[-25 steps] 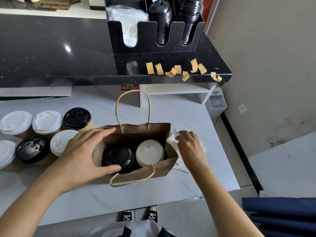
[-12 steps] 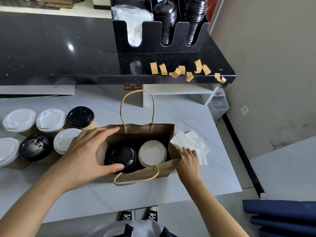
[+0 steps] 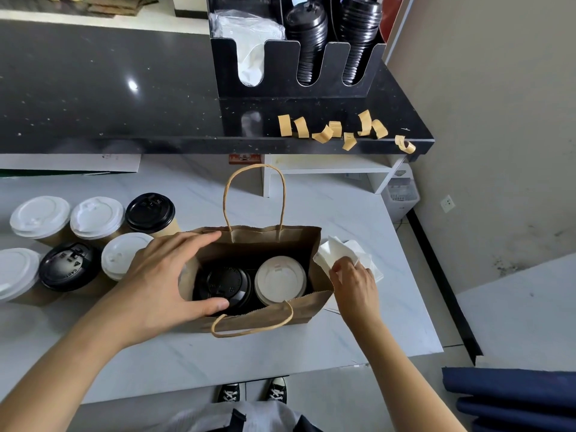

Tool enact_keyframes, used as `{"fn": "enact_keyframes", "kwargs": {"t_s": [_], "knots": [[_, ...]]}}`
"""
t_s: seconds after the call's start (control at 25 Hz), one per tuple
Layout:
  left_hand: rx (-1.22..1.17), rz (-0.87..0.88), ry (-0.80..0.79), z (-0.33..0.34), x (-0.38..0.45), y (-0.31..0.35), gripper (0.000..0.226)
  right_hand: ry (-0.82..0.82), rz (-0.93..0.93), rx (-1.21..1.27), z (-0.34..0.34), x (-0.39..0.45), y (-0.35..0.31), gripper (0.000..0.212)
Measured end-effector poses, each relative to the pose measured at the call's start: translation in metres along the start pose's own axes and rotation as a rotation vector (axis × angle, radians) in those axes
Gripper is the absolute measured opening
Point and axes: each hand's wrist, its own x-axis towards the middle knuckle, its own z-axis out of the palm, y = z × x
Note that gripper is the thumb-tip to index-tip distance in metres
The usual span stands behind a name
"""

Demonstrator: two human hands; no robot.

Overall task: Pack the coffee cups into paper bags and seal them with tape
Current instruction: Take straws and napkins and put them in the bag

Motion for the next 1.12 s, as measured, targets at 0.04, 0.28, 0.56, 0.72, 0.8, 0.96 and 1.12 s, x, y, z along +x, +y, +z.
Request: {"fn": "enact_keyframes", "kwargs": {"t_s": [0.04,0.28,0.56,0.72,0.8,0.96,1.12], "knots": [[0.000,0.000,0.000,0.000,0.000,0.000,0.100,-0.013,0.027,0.060,-0.002,0.000,0.000,0.007],[0.006,-0.003,-0.008,0.000,-0.001,-0.002,0.100,0.014,0.248,0.342,-0.020,0.005,-0.007,0.014],[0.013,-0.007,-0.011,-0.001,-0.001,0.001,0.102,0.182,0.277,0.558,-0.082,0.019,-0.047,0.029],[0.011,-0.021,-0.026,-0.001,-0.001,0.002,0.104,0.352,0.117,0.586,-0.117,0.024,-0.078,0.006],[0.011,-0.030,-0.028,-0.001,0.000,0.002,0.107,0.477,0.024,0.634,-0.131,0.018,-0.100,0.007],[-0.007,-0.056,-0.028,-0.001,0.001,0.006,0.110,0.550,-0.530,0.448,-0.137,0.001,-0.129,0.018],[-0.004,-0.056,-0.016,-0.002,0.000,0.008,0.109,0.250,-0.852,0.293,-0.112,0.000,-0.135,0.022]]}}
